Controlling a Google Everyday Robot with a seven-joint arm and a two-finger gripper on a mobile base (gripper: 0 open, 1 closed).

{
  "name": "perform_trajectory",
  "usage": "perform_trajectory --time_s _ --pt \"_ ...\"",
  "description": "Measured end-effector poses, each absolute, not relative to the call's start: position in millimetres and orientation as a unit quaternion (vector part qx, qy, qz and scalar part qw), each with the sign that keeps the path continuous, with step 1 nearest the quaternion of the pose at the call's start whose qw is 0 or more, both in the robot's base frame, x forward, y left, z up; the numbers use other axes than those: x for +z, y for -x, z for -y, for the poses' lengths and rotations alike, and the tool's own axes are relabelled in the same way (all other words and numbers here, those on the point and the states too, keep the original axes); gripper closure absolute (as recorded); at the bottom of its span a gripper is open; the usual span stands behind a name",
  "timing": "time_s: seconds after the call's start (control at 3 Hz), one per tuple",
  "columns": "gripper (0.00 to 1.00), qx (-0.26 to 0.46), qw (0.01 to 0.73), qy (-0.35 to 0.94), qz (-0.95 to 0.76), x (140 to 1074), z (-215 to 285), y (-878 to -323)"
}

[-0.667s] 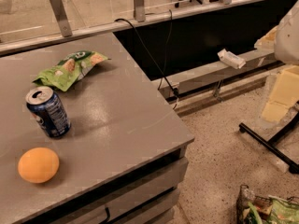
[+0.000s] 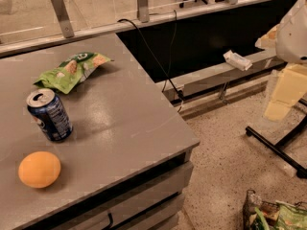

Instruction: Pick green rice chip bag

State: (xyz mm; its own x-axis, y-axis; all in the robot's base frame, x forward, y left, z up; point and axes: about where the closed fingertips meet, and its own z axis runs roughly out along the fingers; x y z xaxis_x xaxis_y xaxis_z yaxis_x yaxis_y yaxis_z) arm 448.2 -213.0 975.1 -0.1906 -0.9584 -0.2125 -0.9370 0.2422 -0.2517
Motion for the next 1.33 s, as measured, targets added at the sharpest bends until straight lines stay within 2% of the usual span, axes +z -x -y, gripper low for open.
perform_trajectory --time_s 0.33,0.67,1.33 --pt "0.00 -0.017 0.174 0.652 -0.738 964 196 -485" --pt "0.00 -0.006 0.193 0.723 -0.663 952 150 -552" --pt "0.00 -0.010 0.240 0.820 -0.519 950 60 -624"
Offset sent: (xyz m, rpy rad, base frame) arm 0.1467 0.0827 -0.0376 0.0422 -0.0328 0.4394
